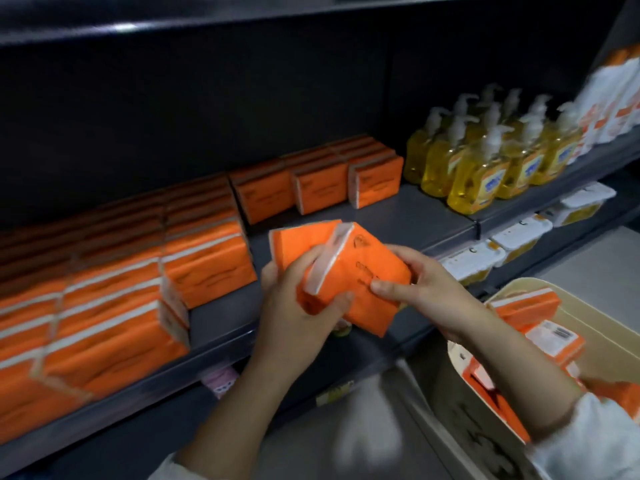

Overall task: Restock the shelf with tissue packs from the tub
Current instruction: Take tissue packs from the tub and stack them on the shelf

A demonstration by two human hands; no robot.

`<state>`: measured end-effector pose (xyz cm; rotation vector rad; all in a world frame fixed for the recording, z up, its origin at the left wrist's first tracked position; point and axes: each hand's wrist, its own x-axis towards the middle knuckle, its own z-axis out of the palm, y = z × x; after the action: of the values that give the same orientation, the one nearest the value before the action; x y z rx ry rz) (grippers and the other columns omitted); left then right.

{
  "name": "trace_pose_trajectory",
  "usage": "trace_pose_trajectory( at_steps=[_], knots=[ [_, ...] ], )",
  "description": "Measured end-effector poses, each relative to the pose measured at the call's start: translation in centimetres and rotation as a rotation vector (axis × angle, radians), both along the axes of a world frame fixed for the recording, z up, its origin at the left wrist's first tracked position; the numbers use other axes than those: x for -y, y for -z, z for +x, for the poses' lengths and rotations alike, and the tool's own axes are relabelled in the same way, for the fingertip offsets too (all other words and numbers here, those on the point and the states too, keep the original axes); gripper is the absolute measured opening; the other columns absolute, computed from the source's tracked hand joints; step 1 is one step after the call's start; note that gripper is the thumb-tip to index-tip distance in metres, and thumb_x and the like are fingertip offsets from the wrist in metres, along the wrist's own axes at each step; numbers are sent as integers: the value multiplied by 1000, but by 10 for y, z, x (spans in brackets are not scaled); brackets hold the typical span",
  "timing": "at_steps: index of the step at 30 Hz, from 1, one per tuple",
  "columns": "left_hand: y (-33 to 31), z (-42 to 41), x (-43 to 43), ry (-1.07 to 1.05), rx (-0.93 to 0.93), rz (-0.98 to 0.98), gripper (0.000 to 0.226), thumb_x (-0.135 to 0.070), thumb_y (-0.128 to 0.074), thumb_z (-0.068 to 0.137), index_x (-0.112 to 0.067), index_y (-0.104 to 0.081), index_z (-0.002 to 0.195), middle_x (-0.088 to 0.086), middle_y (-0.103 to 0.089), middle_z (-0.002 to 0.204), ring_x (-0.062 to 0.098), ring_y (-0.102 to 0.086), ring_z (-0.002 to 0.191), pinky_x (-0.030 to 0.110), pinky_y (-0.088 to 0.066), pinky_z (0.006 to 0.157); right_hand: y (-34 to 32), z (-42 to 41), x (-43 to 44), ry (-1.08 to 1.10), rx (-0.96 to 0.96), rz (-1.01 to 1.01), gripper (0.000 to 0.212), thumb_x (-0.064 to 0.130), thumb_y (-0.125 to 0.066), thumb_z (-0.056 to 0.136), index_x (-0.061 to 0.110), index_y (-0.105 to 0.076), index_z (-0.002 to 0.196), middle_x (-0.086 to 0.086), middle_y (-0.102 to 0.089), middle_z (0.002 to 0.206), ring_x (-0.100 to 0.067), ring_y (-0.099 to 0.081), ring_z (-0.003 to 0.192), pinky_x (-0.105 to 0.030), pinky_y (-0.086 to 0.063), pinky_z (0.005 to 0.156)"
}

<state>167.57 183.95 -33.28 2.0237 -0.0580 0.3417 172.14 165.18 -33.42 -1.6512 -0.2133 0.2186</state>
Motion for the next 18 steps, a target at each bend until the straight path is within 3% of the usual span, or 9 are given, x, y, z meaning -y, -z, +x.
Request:
trace_pose_trajectory(
  at_steps=[2, 5, 7, 9, 13, 18],
  knots=[
    [-7, -4, -11, 34, 33, 24, 66, -39, -82, 65, -52, -45, 118, -13, -32, 121, -32, -30, 100, -8, -27, 80, -12, 1, -6, -55, 43, -55, 49, 23, -80, 60, 26, -63, 106, 7, -72, 96, -9, -68, 89, -21, -52, 71],
    [-26, -5, -30, -50, 72, -40, 62, -51, -69, 65, -45, -44, 122, -10, -29, 126, -37, -26, 95, -12, -22, 74, -31, 6, -19, -57, 93, -57, 42, 23, -73, 61, 23, -62, 102, 6, -72, 88, -6, -68, 81, -20, -52, 67],
    [-41, -4, -48, -247, 157, -65, 45, -45, -67, 79, -47, -45, 118, -5, -34, 127, -27, -36, 100, -11, -20, 76, -42, 9, -32, -61, 125, -64, 39, 20, -71, 66, 24, -60, 103, 5, -70, 89, -4, -67, 79, -18, -52, 65],
    [-51, -3, -70, -452, 259, -169, 37, -28, -61, 89, -44, -47, 118, 0, -37, 127, -6, -43, 106, -9, -21, 77, -47, 12, -48, -62, 197, -190, 38, 13, -73, 72, 27, -58, 104, 7, -65, 96, -1, -65, 82, -17, -51, 69],
    [-56, -7, -107, -635, 303, -374, 40, -17, -50, 94, -42, -47, 125, -5, -33, 126, -14, -41, 96, -10, -27, 70, -42, 15, -95, -86, 480, -610, 48, 14, -79, 71, 19, -60, 115, 5, -54, 104, -16, -53, 102, -22, -38, 89],
    [-55, -9, -142, -707, 244, -456, 42, -22, -50, 95, -43, -44, 130, -7, -33, 131, -7, -44, 100, -9, -31, 66, -29, 18, -161, -192, 608, -732, 51, 22, -75, 75, 22, -56, 123, 4, -48, 111, -17, -40, 112, -23, -29, 92]
  ],
)
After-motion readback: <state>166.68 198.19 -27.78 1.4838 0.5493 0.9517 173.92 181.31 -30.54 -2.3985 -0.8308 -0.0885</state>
